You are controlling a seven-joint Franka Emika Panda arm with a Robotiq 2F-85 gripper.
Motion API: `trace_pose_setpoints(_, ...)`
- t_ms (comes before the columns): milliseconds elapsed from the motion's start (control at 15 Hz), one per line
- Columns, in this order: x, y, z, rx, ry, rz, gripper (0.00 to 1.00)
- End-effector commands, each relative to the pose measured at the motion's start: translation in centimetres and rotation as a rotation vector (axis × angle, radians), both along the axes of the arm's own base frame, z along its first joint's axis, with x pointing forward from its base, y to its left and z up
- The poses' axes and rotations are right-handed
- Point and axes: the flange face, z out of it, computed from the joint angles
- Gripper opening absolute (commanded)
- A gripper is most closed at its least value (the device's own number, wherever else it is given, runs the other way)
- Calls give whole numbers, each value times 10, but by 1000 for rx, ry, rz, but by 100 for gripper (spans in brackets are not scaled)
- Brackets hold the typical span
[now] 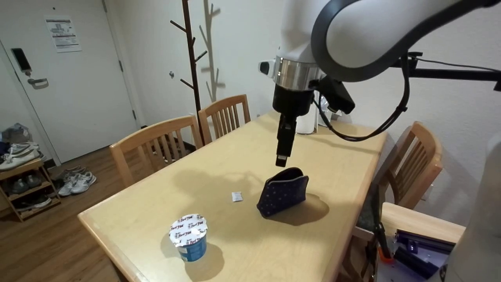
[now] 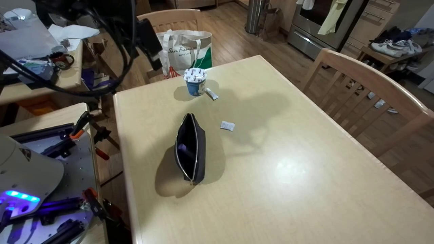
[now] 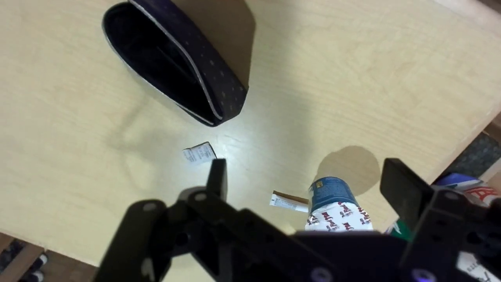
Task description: Place the piece of paper in the purse
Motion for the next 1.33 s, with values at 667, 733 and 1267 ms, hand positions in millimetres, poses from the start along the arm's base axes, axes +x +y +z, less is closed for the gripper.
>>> trace_pose_setpoints(667, 74, -57, -55, 28, -27, 526, 100)
trace_pose_setpoints(733, 81, -55, -61, 28, -14, 543, 100)
trace_pose_setpoints(1267, 118, -62, -89, -20, 67, 539, 100)
